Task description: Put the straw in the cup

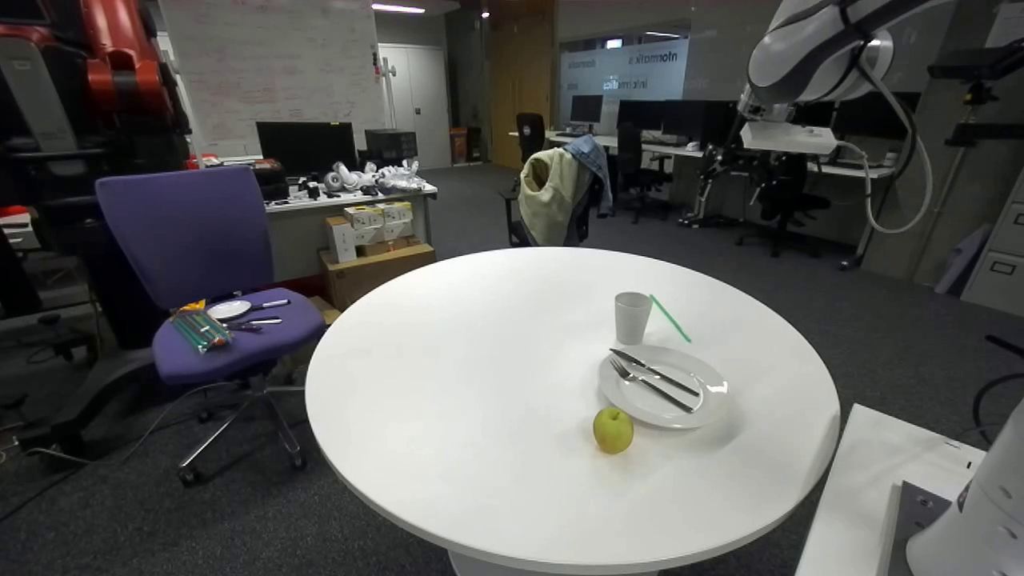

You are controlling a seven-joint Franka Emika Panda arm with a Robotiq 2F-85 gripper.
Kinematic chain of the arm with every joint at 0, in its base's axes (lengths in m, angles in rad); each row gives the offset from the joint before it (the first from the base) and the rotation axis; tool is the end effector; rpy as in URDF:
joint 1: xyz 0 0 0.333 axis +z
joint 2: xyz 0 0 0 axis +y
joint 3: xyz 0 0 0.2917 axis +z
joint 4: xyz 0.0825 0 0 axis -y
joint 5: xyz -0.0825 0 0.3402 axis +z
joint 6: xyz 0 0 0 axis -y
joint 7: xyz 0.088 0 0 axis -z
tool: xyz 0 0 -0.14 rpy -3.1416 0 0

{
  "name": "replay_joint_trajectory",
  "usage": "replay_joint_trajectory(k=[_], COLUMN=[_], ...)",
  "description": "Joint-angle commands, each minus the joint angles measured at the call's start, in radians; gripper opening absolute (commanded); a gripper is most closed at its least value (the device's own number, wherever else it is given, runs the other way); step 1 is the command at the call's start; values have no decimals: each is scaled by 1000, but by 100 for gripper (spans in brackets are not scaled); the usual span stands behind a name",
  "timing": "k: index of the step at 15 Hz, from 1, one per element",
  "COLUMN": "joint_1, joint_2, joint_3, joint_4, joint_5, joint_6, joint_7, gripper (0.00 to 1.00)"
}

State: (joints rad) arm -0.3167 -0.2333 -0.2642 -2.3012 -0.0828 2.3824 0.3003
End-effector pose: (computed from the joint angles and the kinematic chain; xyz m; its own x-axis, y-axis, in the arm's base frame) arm 0.3974 -0.2677 0.4362 0.6349 -0.7150 0.2928 -0.7294 -0.6796 -0.0780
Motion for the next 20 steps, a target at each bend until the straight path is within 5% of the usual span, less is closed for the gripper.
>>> replay_joint_trajectory(k=[1, 3, 4, 13, 20], joint_1=[-29, -15, -15, -7, 4], joint_2=[129, 154, 123, 177, 470], joint_3=[-13, -42, -28, -34, -37], joint_4=[155, 211, 134, 204, 526], joint_5=[-2, 72, 19, 67, 181], joint_6=[-87, -212, -113, -151, -207], joint_7=[51, -58, 7, 4, 181], gripper=[100, 100, 100, 100, 100])
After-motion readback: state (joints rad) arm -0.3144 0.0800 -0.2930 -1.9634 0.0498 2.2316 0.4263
